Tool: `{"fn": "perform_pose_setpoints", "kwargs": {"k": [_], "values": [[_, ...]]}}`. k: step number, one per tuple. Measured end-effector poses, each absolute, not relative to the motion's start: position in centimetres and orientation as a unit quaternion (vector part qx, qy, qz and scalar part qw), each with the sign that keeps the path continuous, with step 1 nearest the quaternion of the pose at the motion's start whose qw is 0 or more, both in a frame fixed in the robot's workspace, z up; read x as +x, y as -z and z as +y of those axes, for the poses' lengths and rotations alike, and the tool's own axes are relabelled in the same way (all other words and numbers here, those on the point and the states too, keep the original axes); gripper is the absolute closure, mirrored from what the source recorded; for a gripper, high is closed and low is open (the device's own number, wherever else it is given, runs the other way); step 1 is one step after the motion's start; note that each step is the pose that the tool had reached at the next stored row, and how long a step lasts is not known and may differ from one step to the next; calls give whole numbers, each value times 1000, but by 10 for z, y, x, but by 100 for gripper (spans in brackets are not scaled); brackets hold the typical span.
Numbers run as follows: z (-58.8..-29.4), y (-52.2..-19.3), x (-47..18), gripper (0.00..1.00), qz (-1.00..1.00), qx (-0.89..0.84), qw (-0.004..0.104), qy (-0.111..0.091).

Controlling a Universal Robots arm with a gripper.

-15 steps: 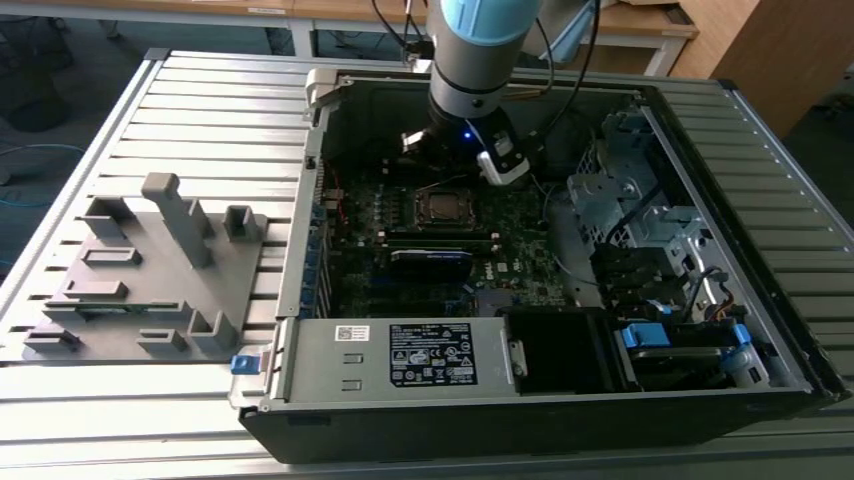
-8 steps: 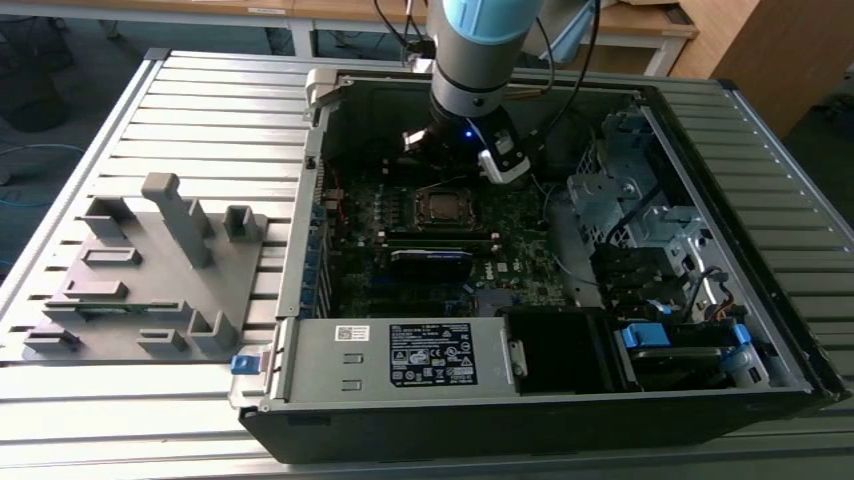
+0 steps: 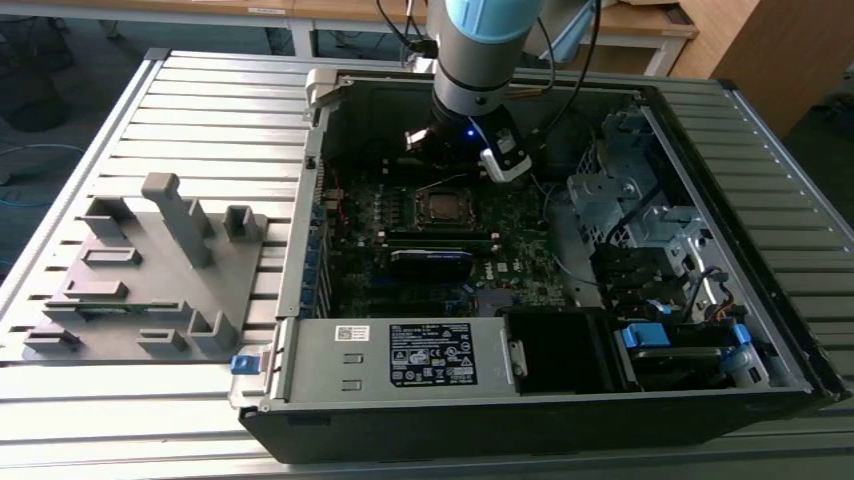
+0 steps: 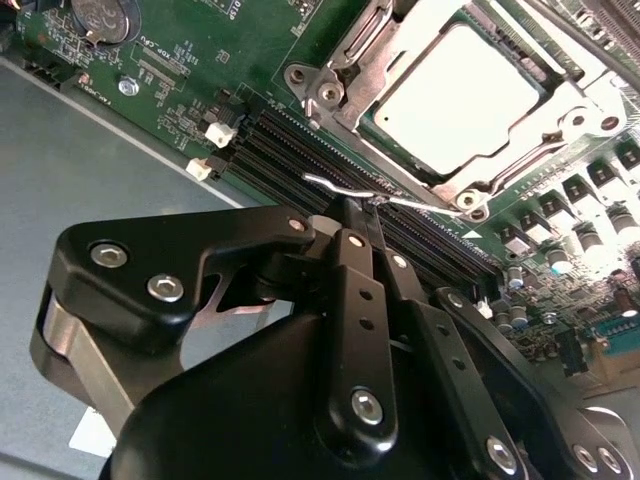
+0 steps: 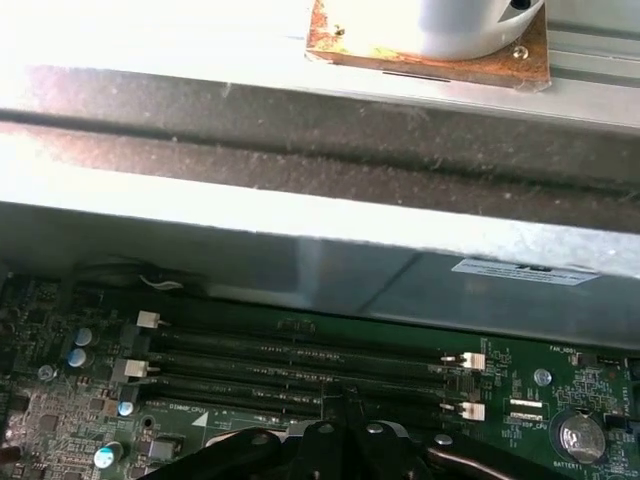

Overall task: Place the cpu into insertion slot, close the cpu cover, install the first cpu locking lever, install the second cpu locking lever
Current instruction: 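Install the first cpu locking lever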

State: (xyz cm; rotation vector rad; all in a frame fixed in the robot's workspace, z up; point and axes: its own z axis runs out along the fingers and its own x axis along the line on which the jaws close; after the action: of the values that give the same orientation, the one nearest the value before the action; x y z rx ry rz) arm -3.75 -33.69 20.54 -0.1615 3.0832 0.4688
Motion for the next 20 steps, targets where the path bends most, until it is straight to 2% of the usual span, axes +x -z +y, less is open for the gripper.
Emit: {"fn": "perform_pose_setpoints", "kwargs": {"k": [20], "values": [[-346, -205, -38, 90, 987, -52, 10, -150]]}}
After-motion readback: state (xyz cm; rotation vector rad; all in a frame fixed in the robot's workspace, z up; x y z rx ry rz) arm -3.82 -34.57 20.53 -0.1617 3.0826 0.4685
